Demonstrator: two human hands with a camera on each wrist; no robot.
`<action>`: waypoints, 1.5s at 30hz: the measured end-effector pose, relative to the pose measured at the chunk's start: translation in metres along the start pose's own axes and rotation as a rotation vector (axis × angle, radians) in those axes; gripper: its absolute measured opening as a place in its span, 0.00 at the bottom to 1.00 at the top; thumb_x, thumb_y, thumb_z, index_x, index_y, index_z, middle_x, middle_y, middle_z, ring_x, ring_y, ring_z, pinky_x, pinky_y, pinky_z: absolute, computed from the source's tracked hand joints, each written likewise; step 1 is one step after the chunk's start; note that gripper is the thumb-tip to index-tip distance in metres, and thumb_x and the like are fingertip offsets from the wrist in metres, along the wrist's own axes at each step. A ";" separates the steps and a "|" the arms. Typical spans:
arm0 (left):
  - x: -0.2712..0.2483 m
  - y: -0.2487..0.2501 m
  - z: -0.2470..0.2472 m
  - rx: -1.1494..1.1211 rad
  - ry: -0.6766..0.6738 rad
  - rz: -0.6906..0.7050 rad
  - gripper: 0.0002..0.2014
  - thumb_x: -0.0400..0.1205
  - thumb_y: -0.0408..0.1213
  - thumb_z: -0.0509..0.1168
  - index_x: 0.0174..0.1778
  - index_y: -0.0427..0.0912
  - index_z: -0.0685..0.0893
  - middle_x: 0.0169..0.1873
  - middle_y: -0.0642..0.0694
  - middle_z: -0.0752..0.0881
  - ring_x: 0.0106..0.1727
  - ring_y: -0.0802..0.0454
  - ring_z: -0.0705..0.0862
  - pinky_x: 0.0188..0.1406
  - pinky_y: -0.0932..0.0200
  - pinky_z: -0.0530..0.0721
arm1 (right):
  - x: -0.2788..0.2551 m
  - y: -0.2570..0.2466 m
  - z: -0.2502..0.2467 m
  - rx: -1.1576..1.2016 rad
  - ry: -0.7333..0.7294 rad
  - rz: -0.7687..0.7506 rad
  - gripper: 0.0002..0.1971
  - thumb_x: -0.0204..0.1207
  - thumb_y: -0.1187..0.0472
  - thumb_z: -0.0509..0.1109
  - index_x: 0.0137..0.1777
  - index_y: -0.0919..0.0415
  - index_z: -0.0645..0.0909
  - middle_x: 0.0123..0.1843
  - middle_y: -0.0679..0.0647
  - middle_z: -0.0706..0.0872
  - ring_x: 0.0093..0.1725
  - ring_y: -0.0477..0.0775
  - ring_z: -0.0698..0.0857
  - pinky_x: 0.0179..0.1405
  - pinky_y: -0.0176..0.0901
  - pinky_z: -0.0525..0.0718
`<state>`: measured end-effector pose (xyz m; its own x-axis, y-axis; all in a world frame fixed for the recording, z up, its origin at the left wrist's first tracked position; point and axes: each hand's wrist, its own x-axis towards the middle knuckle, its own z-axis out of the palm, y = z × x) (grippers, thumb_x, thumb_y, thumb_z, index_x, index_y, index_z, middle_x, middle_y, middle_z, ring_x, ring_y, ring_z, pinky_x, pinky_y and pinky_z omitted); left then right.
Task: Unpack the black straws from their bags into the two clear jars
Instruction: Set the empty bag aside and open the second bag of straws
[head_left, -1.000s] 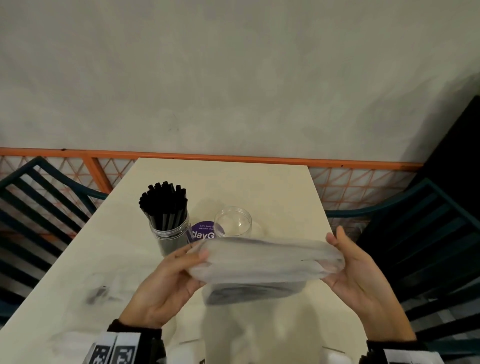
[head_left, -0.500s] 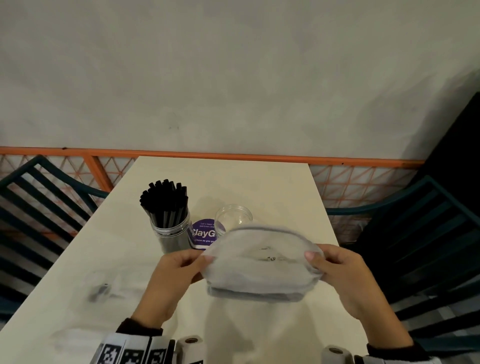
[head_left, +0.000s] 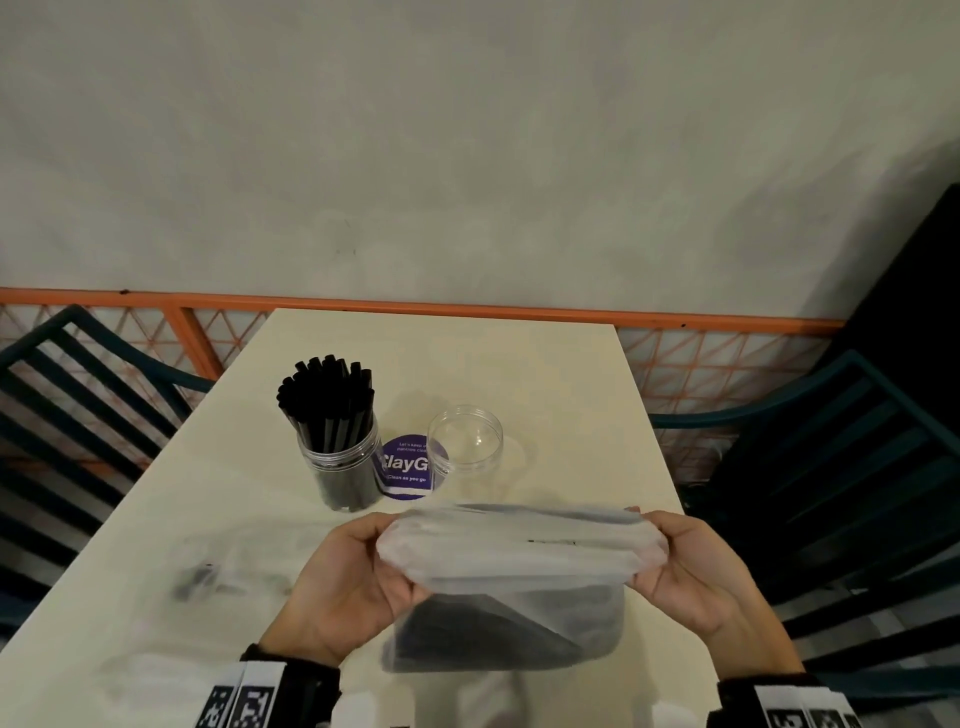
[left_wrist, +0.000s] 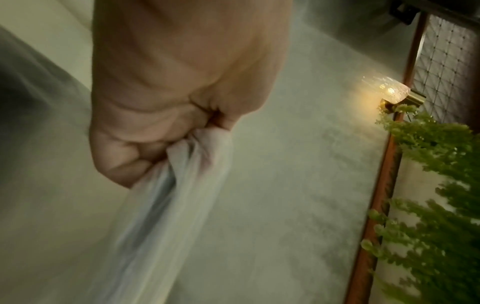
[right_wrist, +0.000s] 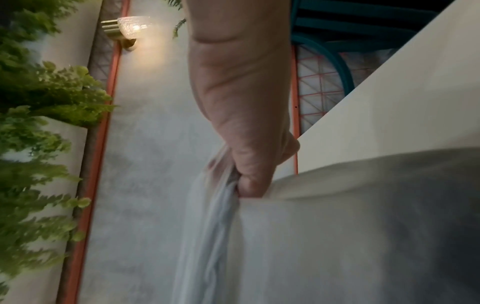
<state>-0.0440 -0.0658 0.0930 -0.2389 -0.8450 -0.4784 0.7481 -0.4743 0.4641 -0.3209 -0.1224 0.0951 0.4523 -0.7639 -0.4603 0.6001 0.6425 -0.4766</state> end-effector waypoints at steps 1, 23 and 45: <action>0.001 -0.001 0.000 -0.003 0.000 0.010 0.32 0.46 0.24 0.79 0.50 0.27 0.86 0.49 0.31 0.89 0.45 0.38 0.90 0.51 0.38 0.83 | -0.003 0.001 0.002 -0.020 0.005 -0.014 0.26 0.32 0.75 0.87 0.35 0.75 0.87 0.41 0.71 0.89 0.40 0.69 0.90 0.29 0.60 0.89; 0.009 -0.019 -0.016 1.162 0.403 0.365 0.11 0.75 0.46 0.69 0.37 0.42 0.90 0.39 0.41 0.91 0.46 0.42 0.88 0.51 0.45 0.87 | 0.007 0.021 -0.013 -0.772 0.297 -0.280 0.09 0.79 0.64 0.64 0.47 0.68 0.85 0.43 0.63 0.90 0.43 0.59 0.89 0.41 0.44 0.85; 0.017 -0.021 -0.017 0.136 0.030 0.157 0.16 0.63 0.35 0.73 0.45 0.31 0.86 0.41 0.35 0.89 0.42 0.43 0.88 0.40 0.52 0.89 | -0.002 0.017 -0.008 -0.166 -0.038 0.013 0.15 0.72 0.60 0.65 0.48 0.72 0.85 0.41 0.68 0.89 0.41 0.64 0.89 0.33 0.47 0.88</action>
<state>-0.0538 -0.0661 0.0625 -0.1062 -0.9044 -0.4132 0.6834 -0.3682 0.6303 -0.3174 -0.1099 0.0818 0.4862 -0.7551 -0.4398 0.4780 0.6511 -0.5896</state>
